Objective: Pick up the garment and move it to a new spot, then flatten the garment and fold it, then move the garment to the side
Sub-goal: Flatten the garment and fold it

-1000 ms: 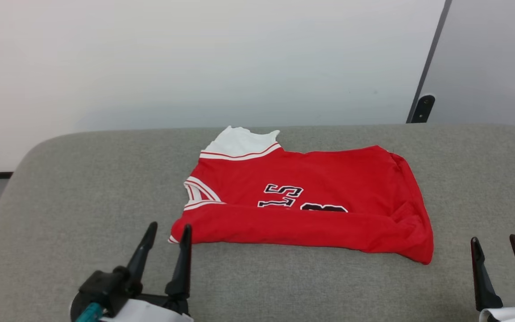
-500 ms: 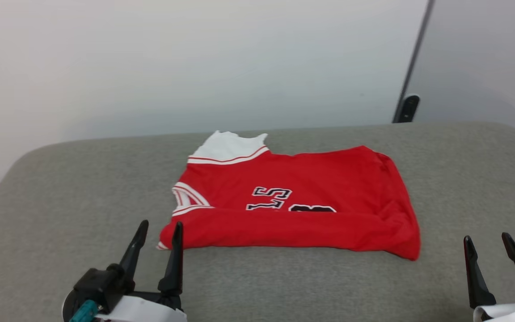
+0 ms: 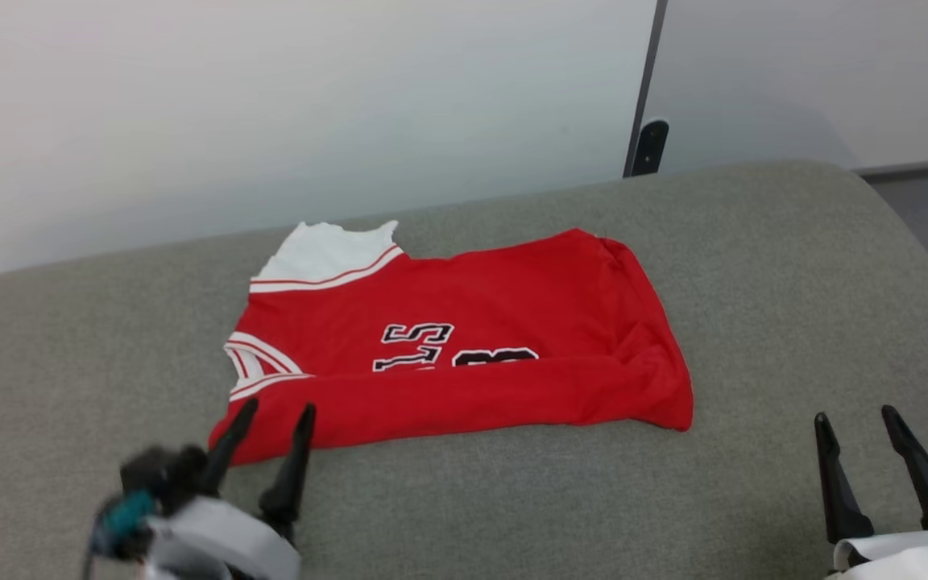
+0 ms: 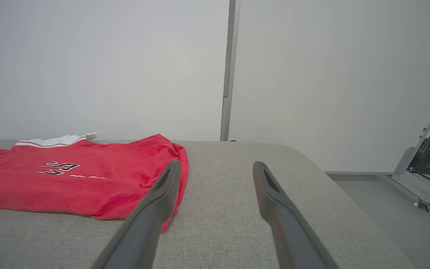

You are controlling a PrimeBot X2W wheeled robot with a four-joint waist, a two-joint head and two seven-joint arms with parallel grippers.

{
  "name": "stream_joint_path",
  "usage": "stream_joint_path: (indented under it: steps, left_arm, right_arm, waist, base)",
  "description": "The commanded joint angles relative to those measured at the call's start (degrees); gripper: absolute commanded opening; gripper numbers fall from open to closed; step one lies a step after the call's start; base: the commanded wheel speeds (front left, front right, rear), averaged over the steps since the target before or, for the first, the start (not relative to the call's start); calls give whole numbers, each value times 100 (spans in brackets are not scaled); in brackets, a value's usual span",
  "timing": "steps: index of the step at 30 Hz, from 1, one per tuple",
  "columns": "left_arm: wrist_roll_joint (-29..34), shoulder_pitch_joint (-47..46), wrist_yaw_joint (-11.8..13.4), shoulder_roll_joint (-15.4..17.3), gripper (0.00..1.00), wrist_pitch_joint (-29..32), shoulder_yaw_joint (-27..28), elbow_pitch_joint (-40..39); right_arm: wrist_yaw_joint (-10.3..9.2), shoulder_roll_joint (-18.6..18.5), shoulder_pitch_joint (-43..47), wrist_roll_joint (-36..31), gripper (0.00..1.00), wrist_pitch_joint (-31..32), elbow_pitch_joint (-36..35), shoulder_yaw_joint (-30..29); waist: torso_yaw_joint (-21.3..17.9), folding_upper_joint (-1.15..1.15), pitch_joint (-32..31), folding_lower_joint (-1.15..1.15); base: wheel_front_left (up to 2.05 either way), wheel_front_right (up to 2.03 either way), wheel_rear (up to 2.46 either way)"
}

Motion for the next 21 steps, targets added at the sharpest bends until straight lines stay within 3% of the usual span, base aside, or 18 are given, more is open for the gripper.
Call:
stream_joint_path:
  steps: [1, 9, 15, 21]
  left_arm:
    - [-111, -206, 5, 190, 100, 132, -77, 40]
    - [-1440, -1372, 5, 1450, 100, 2325, -888, 429]
    - [-2175, -2292, 3, 1793, 100, 4154, -1303, 939]
    - [-2352, -2973, 176, 1772, 100, 5416, -1530, 1565]
  right_arm:
    - [-4, -29, -100, 21, 100, -28, 12, 16]
    - [-4, -125, -314, 141, 100, 77, 84, 233]
    - [-4, -158, -577, 171, 100, 178, 28, 400]
    - [-4, -139, -788, 214, 100, 164, 55, 512]
  waist:
    - [-35, 0, 87, 0]
    - [77, 0, 396, 0]
    - [139, 0, 760, 0]
    - [132, 0, 1043, 0]
  base:
    - [0, 0, 0]
    - [0, 0, 0]
    - [0, 0, 0]
    - [0, 0, 0]
